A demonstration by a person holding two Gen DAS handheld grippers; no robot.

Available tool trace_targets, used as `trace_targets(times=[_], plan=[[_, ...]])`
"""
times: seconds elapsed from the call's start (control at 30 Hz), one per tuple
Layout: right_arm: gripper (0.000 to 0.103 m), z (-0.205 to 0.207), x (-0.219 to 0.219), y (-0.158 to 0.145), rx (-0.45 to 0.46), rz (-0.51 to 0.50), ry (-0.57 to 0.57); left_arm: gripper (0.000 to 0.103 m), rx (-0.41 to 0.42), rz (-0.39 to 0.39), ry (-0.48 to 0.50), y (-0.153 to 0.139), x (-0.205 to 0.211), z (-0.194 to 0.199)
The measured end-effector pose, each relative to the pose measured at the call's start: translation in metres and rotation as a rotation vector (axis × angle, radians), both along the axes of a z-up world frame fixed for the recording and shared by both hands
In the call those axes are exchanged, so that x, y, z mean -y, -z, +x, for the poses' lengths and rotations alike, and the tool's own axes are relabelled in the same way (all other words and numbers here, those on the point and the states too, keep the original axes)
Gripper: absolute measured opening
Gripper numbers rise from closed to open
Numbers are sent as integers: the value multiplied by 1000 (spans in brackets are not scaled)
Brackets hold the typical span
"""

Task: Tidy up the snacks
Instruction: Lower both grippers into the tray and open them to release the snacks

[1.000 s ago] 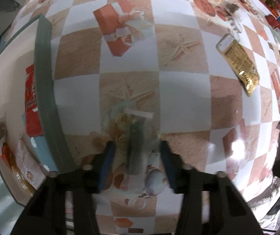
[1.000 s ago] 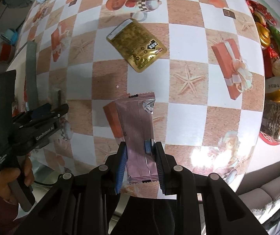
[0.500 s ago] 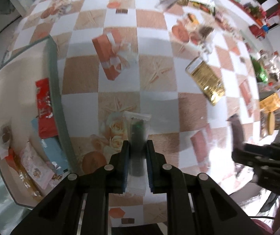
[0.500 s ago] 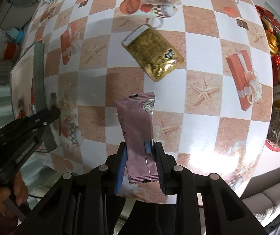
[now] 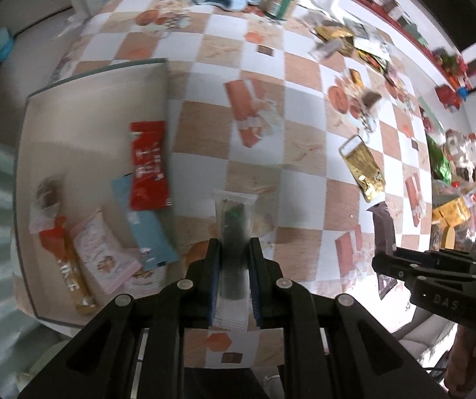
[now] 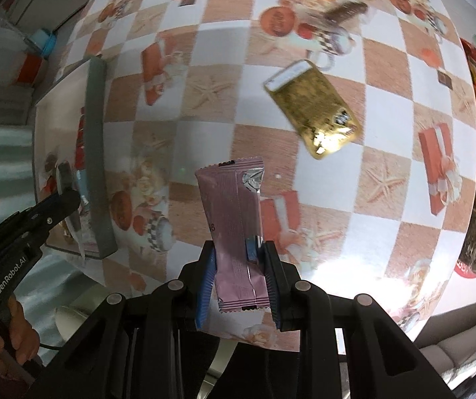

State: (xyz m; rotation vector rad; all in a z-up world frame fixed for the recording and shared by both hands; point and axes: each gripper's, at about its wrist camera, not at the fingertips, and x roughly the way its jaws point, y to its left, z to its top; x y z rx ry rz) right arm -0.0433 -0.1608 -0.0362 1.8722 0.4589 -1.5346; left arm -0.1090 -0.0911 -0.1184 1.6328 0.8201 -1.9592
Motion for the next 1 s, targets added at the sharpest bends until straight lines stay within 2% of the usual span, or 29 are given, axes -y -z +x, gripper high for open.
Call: trace_targets(times=[0.53, 1.0], plan=[[30, 52, 83, -17, -30, -32, -181, 18, 5, -46, -149, -10, 49, 63], [30, 78, 163, -34, -57, -79, -282, 18, 7, -110, -191, -20, 95, 80]])
